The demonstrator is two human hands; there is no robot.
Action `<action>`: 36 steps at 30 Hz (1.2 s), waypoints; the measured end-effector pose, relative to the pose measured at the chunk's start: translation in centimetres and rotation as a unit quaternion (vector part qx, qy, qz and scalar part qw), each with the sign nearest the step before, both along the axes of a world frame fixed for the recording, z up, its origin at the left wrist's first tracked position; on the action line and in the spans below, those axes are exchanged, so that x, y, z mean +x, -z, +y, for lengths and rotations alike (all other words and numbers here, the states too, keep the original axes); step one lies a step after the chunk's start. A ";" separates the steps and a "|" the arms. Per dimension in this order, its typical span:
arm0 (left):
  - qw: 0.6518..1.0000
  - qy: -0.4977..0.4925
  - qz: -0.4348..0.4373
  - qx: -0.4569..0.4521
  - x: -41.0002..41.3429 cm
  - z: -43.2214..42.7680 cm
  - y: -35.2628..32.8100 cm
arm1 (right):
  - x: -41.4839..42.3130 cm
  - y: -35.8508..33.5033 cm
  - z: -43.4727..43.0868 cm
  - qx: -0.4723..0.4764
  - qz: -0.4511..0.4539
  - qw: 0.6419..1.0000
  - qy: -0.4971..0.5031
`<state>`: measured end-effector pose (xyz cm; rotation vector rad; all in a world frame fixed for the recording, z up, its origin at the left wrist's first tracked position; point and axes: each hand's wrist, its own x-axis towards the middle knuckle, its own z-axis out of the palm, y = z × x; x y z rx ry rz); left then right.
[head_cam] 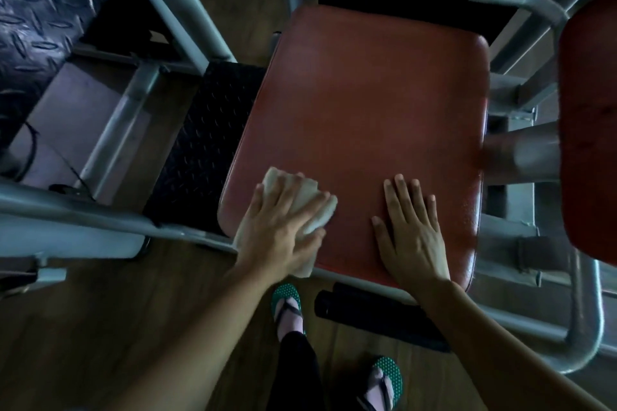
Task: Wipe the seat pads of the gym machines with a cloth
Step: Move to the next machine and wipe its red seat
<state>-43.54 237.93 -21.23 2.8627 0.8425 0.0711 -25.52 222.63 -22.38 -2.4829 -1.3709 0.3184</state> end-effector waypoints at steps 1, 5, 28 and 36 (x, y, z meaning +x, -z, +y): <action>0.999 0.035 -0.004 -0.014 -0.4 0.3 -0.1 | 0.3 0.1 -0.3 -0.004 -0.004 1.000 0.002; 0.994 -0.107 0.029 -0.019 2.4 3.9 -0.4 | 1.8 0.2 -1.1 -0.005 -0.004 1.000 0.008; 0.992 0.071 0.057 -0.084 9.6 -2.6 -0.7 | 2.2 0.1 -2.2 0.041 0.041 0.990 0.126; 0.990 -0.075 -0.016 -0.120 8.2 6.2 -1.2 | -1.0 -2.8 4.9 0.058 0.071 0.992 0.091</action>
